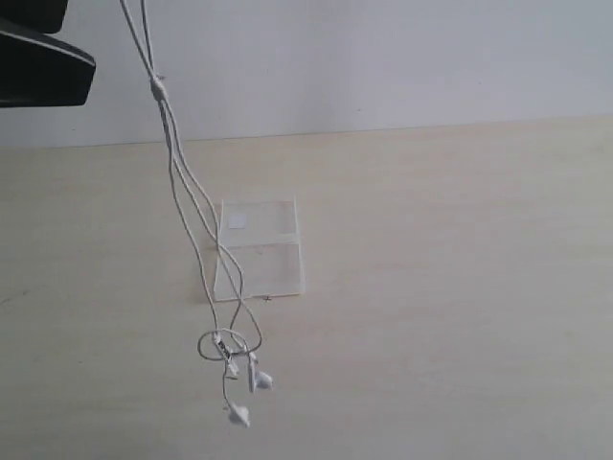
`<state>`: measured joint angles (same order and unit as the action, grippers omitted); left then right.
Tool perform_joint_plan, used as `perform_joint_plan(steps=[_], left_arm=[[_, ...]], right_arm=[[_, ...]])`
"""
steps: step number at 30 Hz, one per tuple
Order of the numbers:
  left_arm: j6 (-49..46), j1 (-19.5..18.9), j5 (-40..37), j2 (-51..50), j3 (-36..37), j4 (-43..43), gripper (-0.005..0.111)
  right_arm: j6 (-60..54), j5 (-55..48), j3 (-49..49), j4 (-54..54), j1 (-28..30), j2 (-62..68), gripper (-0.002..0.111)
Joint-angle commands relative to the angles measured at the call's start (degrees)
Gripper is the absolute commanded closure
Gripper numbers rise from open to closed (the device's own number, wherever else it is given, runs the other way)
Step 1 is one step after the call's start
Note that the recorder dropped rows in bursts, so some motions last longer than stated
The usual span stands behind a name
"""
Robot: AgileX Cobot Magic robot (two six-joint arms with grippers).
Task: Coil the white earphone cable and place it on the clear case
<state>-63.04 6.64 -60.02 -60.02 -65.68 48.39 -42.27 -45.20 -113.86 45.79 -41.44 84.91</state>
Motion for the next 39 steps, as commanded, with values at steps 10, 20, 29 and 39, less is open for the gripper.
perform_joint_plan(steps=[10,20,29,39], left_arm=[[-1.3,0.3,1.9,-1.4,-0.3,8.4,0.033],[-1.7,0.3,5.0,-2.5,-0.3,8.8,0.024],[-1.7,0.3,4.1,-2.7,-0.3,9.2,0.021],[-3.0,0.3,3.0,-4.3,2.0,14.2,0.022]], right_arm=[[-0.1,2.1,-0.4,0.7,0.1,0.1,0.108],[-0.4,2.1,-0.4,0.9,0.1,0.1,0.108],[-3.1,2.1,-0.4,5.3,0.1,0.1,0.108],[-3.1,2.3,-0.4,6.2,0.1,0.1,0.108]])
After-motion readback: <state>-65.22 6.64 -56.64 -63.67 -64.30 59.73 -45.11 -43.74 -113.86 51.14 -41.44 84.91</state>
